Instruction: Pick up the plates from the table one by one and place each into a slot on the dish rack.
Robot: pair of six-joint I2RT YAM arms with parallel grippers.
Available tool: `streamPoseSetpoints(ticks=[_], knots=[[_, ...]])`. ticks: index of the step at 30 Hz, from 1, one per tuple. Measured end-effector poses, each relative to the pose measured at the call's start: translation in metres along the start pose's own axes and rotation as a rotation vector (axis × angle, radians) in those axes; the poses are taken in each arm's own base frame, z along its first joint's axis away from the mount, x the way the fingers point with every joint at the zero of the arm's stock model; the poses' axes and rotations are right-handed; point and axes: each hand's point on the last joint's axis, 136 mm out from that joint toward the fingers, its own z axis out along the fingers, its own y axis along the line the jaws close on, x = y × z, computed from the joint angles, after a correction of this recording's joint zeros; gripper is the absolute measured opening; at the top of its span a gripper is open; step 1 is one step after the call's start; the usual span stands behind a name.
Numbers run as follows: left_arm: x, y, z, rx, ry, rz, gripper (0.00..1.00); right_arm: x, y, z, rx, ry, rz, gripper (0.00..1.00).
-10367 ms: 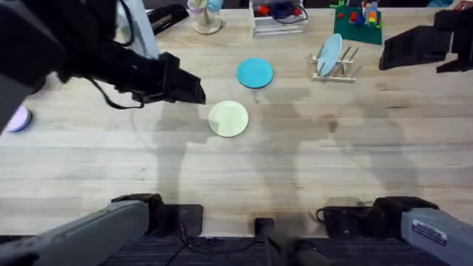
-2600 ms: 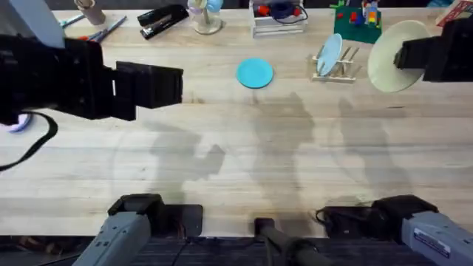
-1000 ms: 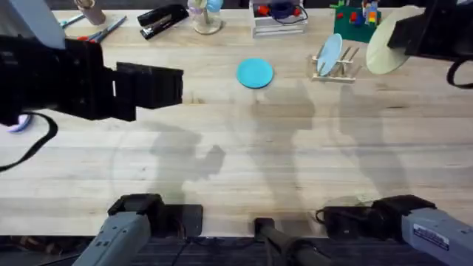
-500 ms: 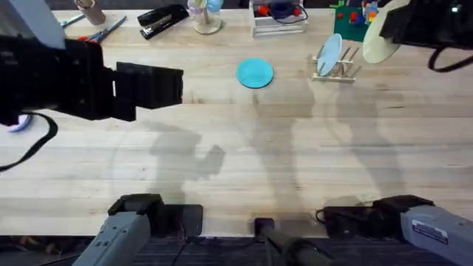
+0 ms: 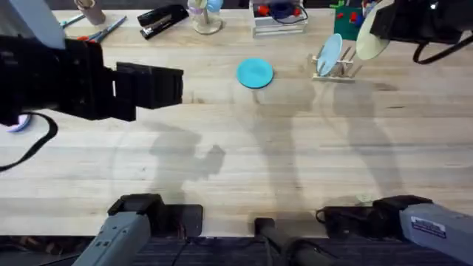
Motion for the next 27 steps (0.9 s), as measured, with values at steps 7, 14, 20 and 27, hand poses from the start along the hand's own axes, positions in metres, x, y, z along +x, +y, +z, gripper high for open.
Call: streamPoseSetpoints(ticks=[7, 14, 20, 27], knots=[[0.0, 0.0, 0.0, 0.0, 0.0, 0.0, 0.993, -0.002, -0.011, 0.001, 0.024, -0.002, 0.024, 0.031], [0.0, 0.0, 0.0, 0.0, 0.0, 0.0, 0.992, -0.002, -0.011, 0.001, 0.024, -0.002, 0.024, 0.031], [0.0, 0.0, 0.0, 0.0, 0.0, 0.0, 0.993, -0.011, -0.009, 0.001, 0.015, -0.037, 0.031, 0.031], [0.0, 0.0, 0.0, 0.0, 0.0, 0.0, 0.994, -0.018, -0.007, 0.001, 0.008, -0.065, 0.034, 0.031]])
